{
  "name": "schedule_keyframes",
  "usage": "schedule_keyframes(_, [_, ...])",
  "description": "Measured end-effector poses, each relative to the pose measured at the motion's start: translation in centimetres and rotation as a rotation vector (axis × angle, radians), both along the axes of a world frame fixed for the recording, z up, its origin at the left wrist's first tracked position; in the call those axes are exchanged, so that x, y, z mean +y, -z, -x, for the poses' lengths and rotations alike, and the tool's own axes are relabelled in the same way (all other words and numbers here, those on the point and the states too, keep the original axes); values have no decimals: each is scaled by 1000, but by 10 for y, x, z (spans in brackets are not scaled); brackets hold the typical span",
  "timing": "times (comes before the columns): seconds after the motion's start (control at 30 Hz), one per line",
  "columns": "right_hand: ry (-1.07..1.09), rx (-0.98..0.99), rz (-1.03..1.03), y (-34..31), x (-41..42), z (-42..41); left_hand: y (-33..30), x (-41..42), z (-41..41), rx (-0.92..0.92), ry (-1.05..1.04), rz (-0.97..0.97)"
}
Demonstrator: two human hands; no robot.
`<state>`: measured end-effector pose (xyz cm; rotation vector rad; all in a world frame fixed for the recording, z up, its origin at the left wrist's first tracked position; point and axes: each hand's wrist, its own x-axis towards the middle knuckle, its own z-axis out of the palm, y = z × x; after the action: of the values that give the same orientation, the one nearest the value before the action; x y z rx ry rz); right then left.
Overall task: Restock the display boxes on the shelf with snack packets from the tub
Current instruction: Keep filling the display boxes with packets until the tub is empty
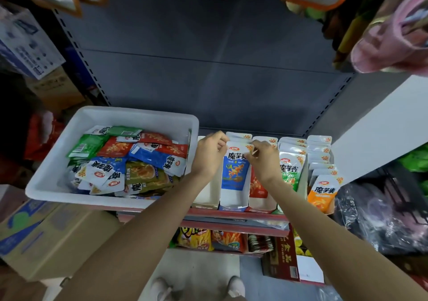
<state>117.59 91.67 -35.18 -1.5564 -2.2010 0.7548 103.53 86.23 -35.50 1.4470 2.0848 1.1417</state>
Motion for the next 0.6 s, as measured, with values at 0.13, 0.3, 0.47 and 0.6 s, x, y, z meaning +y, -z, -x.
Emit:
schedule_keyframes(0.13, [-7, -61, 5, -1, -4, 2, 4, 4, -1, 57, 19, 50])
schedule_keyframes(0.3, [-62, -150, -31, -8, -7, 3, -5, -8, 9, 23, 30, 26])
schedule_keyframes(0.47, [-164, 62, -164, -21, -26, 28, -8, -46, 47, 37, -71, 14])
schedule_keyframes(0.6, [-441, 98, -59, -17, -51, 86, -4, -74, 96, 160, -147, 114])
